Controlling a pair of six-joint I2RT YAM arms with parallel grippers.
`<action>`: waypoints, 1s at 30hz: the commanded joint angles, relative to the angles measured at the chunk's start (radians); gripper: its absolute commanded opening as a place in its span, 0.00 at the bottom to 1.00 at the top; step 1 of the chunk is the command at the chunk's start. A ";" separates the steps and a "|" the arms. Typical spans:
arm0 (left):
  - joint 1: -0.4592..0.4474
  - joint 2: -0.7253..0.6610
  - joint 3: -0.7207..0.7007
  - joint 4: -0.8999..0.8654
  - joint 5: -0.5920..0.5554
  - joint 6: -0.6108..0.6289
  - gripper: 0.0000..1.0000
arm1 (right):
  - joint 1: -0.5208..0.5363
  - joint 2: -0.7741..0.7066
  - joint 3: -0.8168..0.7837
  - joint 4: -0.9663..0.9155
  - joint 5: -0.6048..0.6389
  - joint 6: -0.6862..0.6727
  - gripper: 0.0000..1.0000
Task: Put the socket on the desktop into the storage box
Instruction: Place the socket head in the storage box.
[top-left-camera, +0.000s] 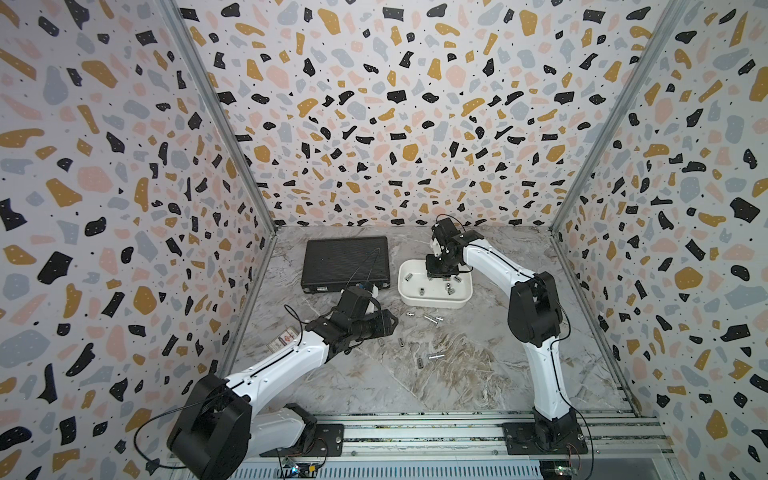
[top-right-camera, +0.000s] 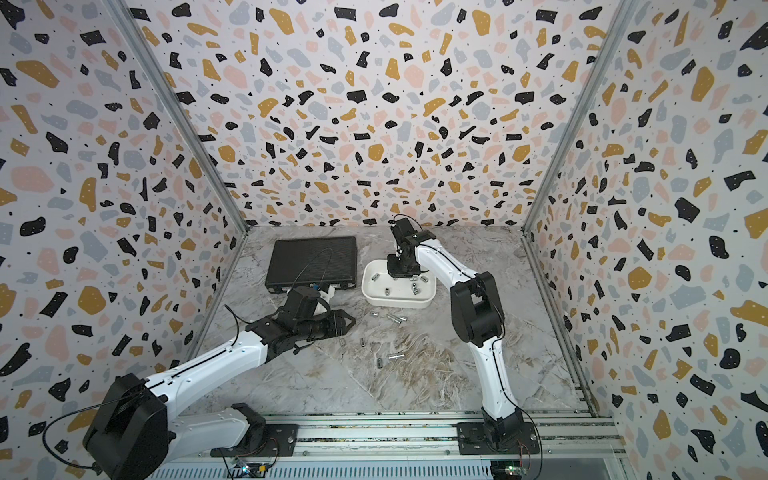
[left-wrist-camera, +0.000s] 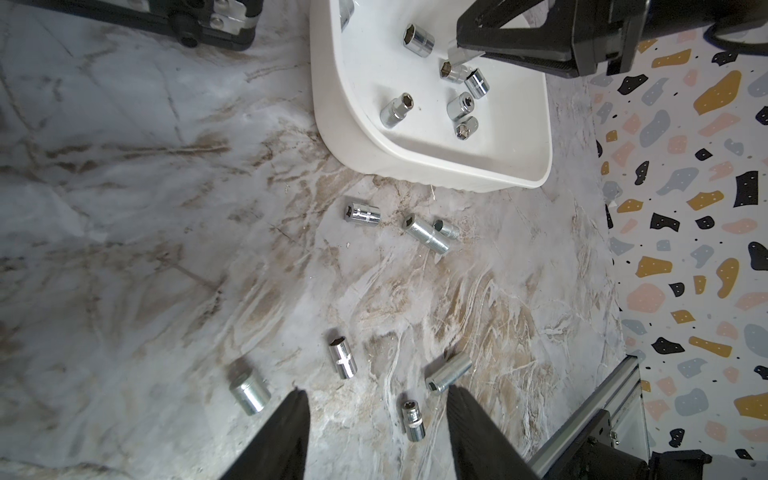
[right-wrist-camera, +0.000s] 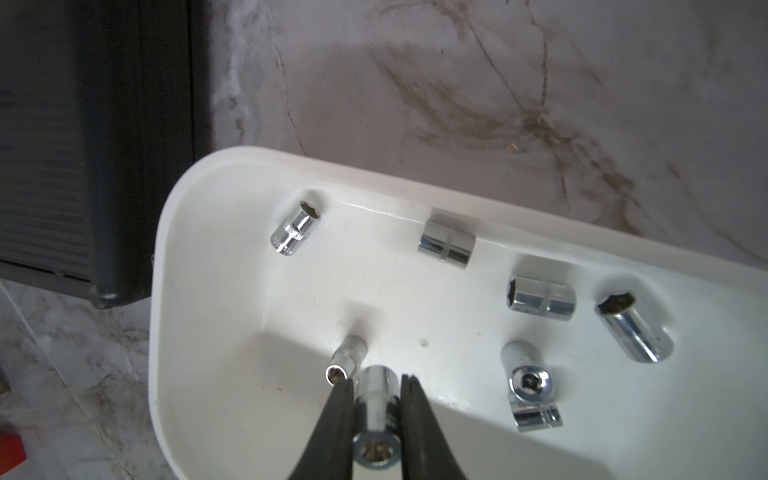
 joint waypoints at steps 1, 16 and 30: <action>-0.002 -0.005 0.025 -0.003 -0.018 0.019 0.57 | -0.008 0.004 0.054 0.013 -0.031 0.025 0.14; -0.001 -0.007 0.020 -0.026 -0.038 0.014 0.57 | -0.011 0.027 0.060 0.034 -0.076 0.051 0.31; 0.000 -0.010 0.030 -0.097 -0.057 0.007 0.57 | -0.011 -0.080 -0.032 0.050 -0.091 0.048 0.32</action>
